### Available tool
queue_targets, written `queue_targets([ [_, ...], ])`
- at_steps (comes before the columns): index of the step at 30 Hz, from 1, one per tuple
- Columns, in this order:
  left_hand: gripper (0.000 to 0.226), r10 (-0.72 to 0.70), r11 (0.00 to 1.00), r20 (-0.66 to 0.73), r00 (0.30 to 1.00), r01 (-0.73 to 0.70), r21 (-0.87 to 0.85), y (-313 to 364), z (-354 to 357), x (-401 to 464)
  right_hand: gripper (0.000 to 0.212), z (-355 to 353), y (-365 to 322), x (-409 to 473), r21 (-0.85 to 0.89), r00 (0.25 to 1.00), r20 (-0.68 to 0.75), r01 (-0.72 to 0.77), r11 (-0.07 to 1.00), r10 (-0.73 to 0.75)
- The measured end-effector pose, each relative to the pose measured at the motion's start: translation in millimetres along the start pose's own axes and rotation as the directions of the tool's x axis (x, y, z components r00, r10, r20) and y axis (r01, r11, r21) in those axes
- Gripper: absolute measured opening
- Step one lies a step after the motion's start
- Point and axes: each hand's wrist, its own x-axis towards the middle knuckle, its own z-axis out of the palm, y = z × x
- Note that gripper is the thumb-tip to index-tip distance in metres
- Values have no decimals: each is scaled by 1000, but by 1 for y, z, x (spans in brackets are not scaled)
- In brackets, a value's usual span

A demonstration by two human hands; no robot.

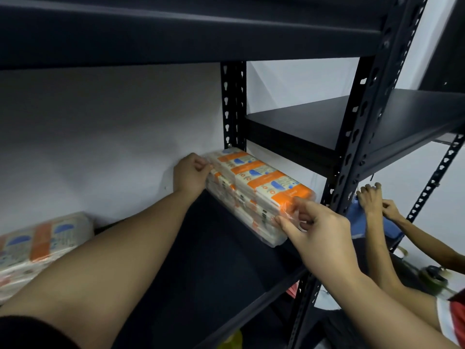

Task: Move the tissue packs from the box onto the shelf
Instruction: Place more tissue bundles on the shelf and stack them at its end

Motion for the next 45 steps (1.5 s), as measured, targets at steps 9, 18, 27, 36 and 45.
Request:
queue_targets([
  [9,36,-92,979,99,991,108,-172,-2,10,-34,51,3,-5,3,-4,999,35,9,1000,-9],
  [18,57,-20,975,238,971,72,-212,0,9,-42,52,7,-7,6,26,998,59,-21,999,20],
  [27,55,24,988,260,965,16,-152,0,6,-42,49,9,-8,6,20,998,65,-19,1000,18],
  [36,79,-23,996,285,958,47,-79,5,-4,-48,56,0,-14,3,-63,995,103,9,998,-2],
  [45,59,77,978,287,955,-129,165,-6,-110,-89,43,7,-63,-38,-155,979,118,186,970,-169],
])
